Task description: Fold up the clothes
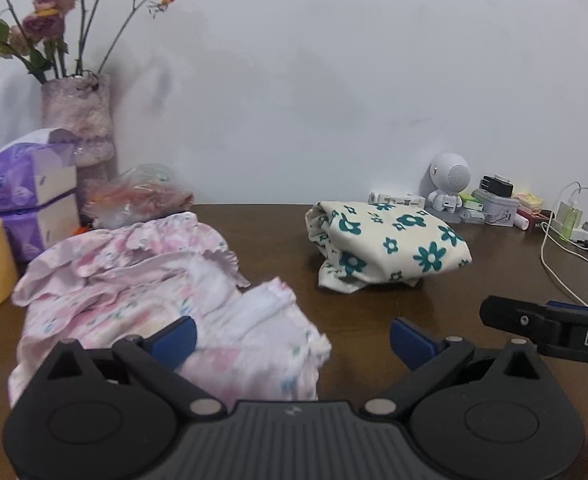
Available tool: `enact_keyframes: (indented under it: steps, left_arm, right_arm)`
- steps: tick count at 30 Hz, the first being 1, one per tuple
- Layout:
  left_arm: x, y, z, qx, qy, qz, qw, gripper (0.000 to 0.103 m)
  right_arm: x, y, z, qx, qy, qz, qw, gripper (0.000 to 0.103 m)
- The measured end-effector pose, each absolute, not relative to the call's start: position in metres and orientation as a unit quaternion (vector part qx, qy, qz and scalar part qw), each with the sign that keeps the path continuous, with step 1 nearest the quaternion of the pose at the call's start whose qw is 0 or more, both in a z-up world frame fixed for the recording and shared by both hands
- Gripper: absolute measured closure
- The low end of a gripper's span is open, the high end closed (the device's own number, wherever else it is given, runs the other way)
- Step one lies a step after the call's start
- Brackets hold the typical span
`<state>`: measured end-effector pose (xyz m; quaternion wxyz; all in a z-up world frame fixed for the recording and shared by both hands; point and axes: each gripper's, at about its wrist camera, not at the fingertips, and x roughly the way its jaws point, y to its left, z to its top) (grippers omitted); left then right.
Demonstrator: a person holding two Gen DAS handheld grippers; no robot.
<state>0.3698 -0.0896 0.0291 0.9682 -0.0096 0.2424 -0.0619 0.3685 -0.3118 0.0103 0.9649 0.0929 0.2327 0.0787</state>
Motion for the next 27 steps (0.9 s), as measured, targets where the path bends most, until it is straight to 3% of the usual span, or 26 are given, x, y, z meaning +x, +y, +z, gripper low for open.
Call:
enact_keyframes:
  steps: [27]
  left_arm:
    - [0.218,-0.069,0.034,0.025,0.226,-0.062,0.972,0.0]
  right_arm:
    - [0.228,-0.293,0.01,0.056,0.242,0.069,0.966,0.0]
